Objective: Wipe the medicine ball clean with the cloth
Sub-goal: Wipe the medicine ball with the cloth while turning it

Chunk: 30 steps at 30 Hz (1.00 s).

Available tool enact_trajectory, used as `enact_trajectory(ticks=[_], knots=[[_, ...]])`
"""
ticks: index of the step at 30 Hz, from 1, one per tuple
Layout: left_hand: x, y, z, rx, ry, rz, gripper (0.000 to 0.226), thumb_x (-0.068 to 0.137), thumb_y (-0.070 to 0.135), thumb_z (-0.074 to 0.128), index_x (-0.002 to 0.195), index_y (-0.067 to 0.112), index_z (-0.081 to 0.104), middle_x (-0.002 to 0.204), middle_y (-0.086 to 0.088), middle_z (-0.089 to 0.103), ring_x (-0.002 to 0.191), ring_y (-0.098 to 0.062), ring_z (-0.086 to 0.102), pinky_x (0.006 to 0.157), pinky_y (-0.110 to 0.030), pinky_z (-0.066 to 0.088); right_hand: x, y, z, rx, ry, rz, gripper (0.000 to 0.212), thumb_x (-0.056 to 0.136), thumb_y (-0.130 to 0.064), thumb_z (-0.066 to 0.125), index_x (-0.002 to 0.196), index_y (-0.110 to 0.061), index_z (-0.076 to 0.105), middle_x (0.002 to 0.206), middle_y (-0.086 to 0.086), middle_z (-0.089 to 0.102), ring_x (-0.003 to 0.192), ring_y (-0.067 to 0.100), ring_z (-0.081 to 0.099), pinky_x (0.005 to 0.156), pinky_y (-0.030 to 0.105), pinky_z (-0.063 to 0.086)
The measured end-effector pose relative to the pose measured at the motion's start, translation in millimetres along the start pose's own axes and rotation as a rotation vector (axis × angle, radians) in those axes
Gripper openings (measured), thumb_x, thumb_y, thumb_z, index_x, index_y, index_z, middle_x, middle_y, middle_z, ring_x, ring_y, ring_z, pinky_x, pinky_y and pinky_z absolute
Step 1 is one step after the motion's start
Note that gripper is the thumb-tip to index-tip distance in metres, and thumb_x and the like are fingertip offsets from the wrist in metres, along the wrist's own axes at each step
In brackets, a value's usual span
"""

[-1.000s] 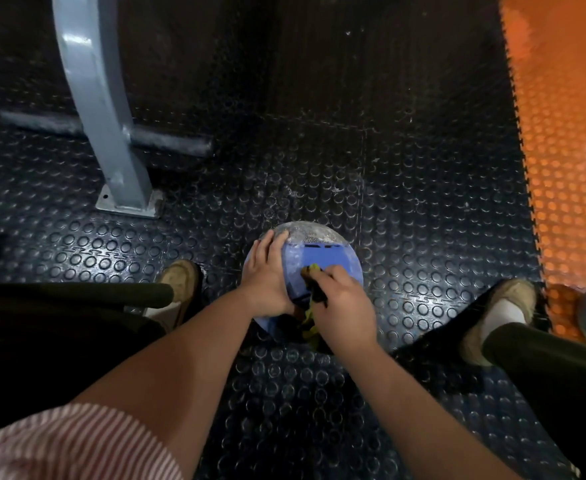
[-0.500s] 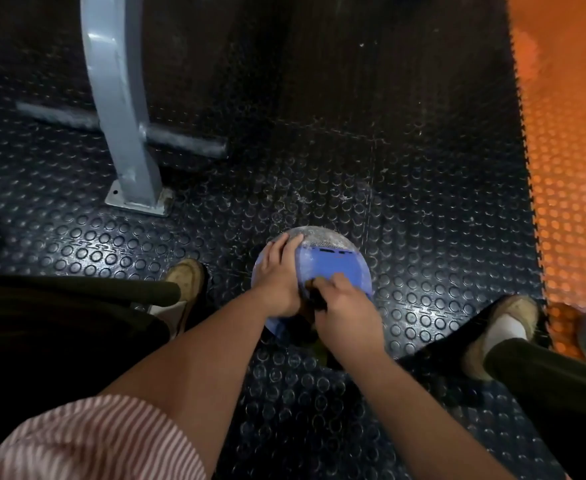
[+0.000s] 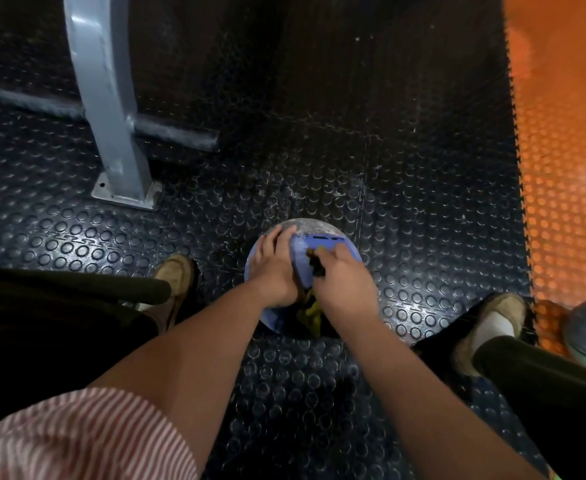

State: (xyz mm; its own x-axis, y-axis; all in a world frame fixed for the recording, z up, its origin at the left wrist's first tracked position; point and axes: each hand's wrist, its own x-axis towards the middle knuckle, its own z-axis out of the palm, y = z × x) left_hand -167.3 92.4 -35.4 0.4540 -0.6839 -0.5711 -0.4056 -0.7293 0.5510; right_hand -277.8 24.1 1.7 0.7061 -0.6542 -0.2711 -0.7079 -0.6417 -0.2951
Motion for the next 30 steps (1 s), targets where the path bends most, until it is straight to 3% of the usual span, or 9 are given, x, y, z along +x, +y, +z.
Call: enact_trajectory(ticks=[4,7,13,16,20,22,27,30], knots=[[-3.6,-0.6,0.0,0.012,-0.015,0.023,0.124,0.066,0.023,0.085,0.152,0.032,-0.003,0.159,0.007,-0.011,0.148,-0.022,-0.010,0.119,-0.038,0.003,-48.8,8.6,13.1,0.050,-0.010,-0.015,0.039,0.078,-0.008,0.062,0.117,-0.016,0.065,0.108,0.007,0.059,0.077,0.033,0.058,0.052,0.030,0.035],[-4.0,-3.5,4.5,0.057,0.010,0.010,0.116,0.074,0.021,0.079,0.152,0.031,-0.006,0.159,0.005,-0.014,0.148,-0.025,-0.011,0.119,-0.037,0.002,-35.8,5.7,9.7,0.015,0.004,-0.034,0.031,0.085,-0.012,0.056,0.115,-0.015,0.064,0.106,0.005,0.054,0.072,0.028,0.051,0.048,0.028,0.032],[-7.8,-6.8,2.8,0.087,0.001,0.053,0.117,0.074,0.029,0.081,0.153,0.024,-0.006,0.159,-0.002,-0.012,0.148,-0.026,-0.008,0.119,-0.036,0.001,38.3,-18.6,-11.6,-0.059,-0.026,0.023,0.028,0.094,-0.008,0.042,0.112,-0.011,0.063,0.128,0.009,0.047,0.083,0.026,0.057,0.060,0.030,0.036],[-1.4,-9.8,0.3,0.027,0.029,0.044,0.111,0.076,0.025,0.078,0.153,0.030,-0.002,0.159,0.003,-0.010,0.148,-0.024,-0.005,0.121,-0.034,0.004,27.6,-13.7,-3.8,-0.001,0.021,0.003,0.031,0.093,-0.008,0.044,0.118,-0.014,0.061,0.126,0.006,0.048,0.091,0.027,0.059,0.062,0.030,0.039],[-1.8,-7.7,-3.1,-0.048,-0.004,0.045,0.123,0.063,0.019,0.085,0.152,0.035,0.002,0.158,0.010,-0.007,0.147,-0.020,-0.003,0.120,-0.035,0.008,-44.5,1.2,21.0,0.092,0.102,-0.045,0.043,0.063,-0.004,0.070,0.105,-0.011,0.067,0.097,0.008,0.060,0.063,0.033,0.058,0.041,0.031,0.040],[-4.1,-9.1,-3.1,-0.029,-0.016,0.047,0.129,0.058,0.020,0.088,0.152,0.035,0.000,0.157,0.010,-0.009,0.147,-0.021,-0.003,0.121,-0.037,0.008,-56.5,5.1,26.6,0.122,0.079,-0.046,0.047,0.058,-0.002,0.077,0.103,-0.011,0.069,0.095,0.008,0.061,0.061,0.033,0.059,0.039,0.032,0.043],[-7.8,-14.9,1.6,0.013,0.020,0.067,0.117,0.072,0.022,0.081,0.152,0.029,-0.003,0.159,0.000,-0.012,0.148,-0.023,-0.005,0.119,-0.033,0.006,5.2,-8.8,2.5,0.101,0.069,0.089,0.029,0.091,-0.013,0.047,0.115,-0.018,0.063,0.117,0.005,0.051,0.082,0.028,0.056,0.058,0.028,0.032],[-7.5,-20.0,-1.3,-0.016,0.000,0.068,0.121,0.068,0.023,0.086,0.152,0.030,-0.001,0.158,0.001,-0.010,0.147,-0.023,-0.004,0.118,-0.034,0.007,33.8,-16.9,-7.0,0.088,0.045,0.113,0.027,0.094,-0.012,0.042,0.112,-0.011,0.062,0.124,0.010,0.047,0.073,0.026,0.050,0.056,0.029,0.033]])
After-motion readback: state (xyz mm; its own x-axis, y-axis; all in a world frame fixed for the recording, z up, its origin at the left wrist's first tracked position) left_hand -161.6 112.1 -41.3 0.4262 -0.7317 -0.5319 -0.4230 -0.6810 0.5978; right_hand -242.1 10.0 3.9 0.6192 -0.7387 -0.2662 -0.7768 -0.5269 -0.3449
